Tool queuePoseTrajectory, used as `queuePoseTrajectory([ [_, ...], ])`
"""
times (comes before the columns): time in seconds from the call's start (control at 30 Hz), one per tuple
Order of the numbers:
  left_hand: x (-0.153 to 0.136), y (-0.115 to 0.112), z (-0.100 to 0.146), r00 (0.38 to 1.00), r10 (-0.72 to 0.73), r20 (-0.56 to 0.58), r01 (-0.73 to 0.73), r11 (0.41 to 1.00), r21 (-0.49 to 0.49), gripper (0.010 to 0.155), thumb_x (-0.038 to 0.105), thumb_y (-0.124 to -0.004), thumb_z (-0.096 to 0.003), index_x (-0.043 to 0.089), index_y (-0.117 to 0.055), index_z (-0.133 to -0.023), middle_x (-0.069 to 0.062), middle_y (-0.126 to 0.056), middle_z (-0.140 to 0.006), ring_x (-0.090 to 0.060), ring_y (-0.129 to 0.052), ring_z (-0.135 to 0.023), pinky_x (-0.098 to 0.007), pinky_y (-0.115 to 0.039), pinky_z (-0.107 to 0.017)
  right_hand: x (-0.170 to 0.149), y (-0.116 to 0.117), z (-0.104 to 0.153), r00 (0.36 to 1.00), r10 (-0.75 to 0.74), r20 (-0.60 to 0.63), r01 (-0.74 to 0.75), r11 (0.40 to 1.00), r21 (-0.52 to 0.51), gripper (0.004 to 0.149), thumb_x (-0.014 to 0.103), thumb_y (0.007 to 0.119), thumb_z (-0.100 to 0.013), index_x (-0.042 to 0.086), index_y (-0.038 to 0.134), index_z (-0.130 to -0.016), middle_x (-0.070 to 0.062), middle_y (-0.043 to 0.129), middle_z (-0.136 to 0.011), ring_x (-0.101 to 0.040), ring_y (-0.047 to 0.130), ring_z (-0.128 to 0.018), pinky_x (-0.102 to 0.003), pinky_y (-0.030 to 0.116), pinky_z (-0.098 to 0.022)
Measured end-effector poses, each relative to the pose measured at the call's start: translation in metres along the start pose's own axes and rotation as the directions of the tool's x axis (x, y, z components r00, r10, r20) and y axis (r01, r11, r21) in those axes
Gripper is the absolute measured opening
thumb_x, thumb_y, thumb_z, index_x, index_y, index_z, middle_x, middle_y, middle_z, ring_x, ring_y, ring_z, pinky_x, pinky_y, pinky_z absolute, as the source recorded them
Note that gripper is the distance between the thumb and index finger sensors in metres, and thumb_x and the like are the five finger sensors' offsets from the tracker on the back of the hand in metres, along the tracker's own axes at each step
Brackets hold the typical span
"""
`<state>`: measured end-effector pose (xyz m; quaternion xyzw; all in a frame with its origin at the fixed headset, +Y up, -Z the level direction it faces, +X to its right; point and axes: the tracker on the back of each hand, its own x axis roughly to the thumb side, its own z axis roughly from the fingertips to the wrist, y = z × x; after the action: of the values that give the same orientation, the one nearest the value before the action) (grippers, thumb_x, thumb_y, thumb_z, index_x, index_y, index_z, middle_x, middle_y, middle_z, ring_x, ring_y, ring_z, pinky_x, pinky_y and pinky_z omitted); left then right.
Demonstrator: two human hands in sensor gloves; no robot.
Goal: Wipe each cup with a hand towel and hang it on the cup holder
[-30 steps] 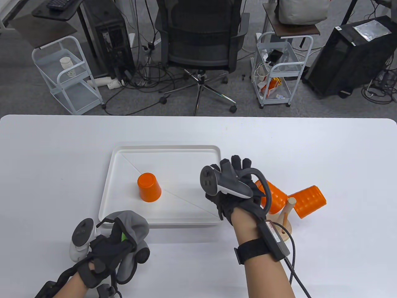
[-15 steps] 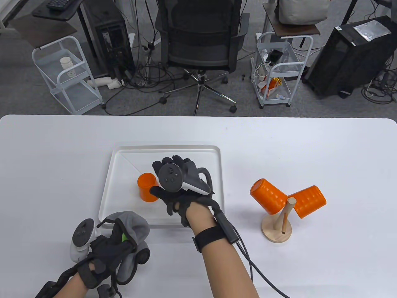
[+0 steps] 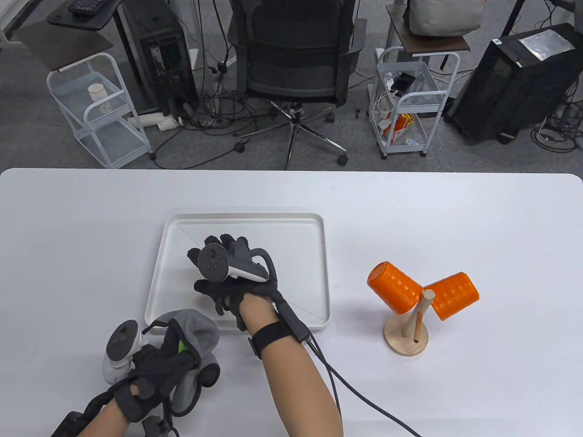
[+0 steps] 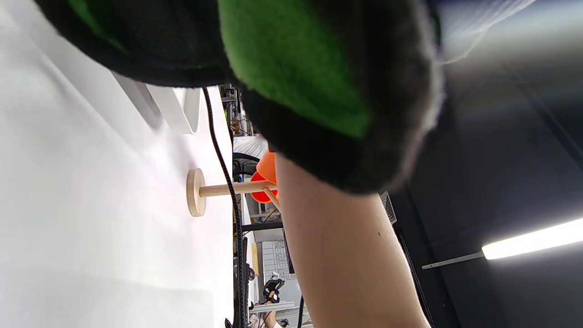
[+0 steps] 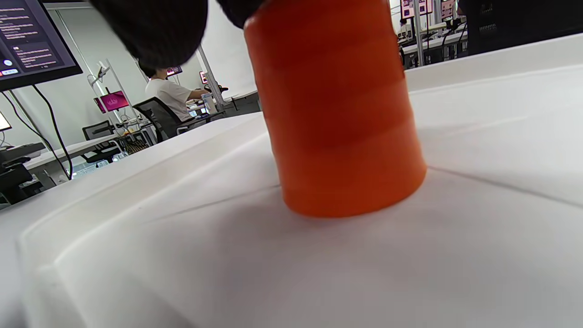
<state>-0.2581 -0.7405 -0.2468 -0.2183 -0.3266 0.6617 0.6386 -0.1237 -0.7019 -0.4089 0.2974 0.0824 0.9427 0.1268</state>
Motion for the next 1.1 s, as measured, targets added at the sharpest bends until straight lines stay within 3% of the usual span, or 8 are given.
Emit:
queuePoseTrajectory([
  [0.27,0.000,0.001,0.000,1.000,-0.003,0.002,0.003,1.000,-0.001,0.083,0.070,-0.066,-0.0496,0.041,-0.007,-0.101,-0.010,-0.023,-0.113,-0.022,-0.094,-0.068,-0.054,-0.078,-0.057,-0.007,0.015,-0.006,0.999,-0.035,-0.020,0.034,0.999,-0.018,0.063,0.039,0.071,-0.051,0.035,0.041,-0.107,-0.016,0.025,-0.120,-0.058,0.046,-0.100,-0.073,0.030,-0.074],
  [0.6,0.003,0.002,0.000,1.000,-0.008,0.017,0.008,1.000,0.001,0.083,0.069,-0.066,-0.0495,0.041,-0.007,-0.101,-0.010,-0.023,-0.113,-0.022,-0.094,-0.068,-0.054,-0.078,-0.057,-0.008,0.007,0.002,0.997,-0.070,0.015,0.072,0.991,-0.115,0.065,0.037,0.074,-0.048,0.029,0.044,-0.104,-0.019,0.040,-0.114,-0.053,0.058,-0.099,-0.068,0.040,-0.075],
  [0.83,0.004,0.002,0.000,1.000,-0.016,0.025,0.016,1.000,0.004,0.083,0.069,-0.066,-0.0495,0.041,-0.007,-0.101,-0.010,-0.023,-0.113,-0.022,-0.094,-0.068,-0.054,-0.078,-0.058,-0.009,-0.012,0.024,0.995,-0.075,0.062,0.086,0.979,-0.186,0.066,0.041,0.074,-0.047,0.027,0.044,-0.104,-0.021,0.049,-0.111,-0.051,0.070,-0.094,-0.068,0.050,-0.072],
  [1.1,0.004,0.003,0.002,0.999,-0.027,0.027,0.026,1.000,0.015,0.083,0.069,-0.066,-0.0493,0.041,-0.008,-0.101,-0.010,-0.023,-0.114,-0.023,-0.094,-0.068,-0.055,-0.077,-0.058,-0.015,-0.034,0.073,0.973,-0.199,0.119,0.226,0.926,-0.302,0.070,0.047,0.074,-0.046,0.020,0.044,-0.103,-0.026,0.059,-0.105,-0.049,0.087,-0.081,-0.067,0.065,-0.065],
])
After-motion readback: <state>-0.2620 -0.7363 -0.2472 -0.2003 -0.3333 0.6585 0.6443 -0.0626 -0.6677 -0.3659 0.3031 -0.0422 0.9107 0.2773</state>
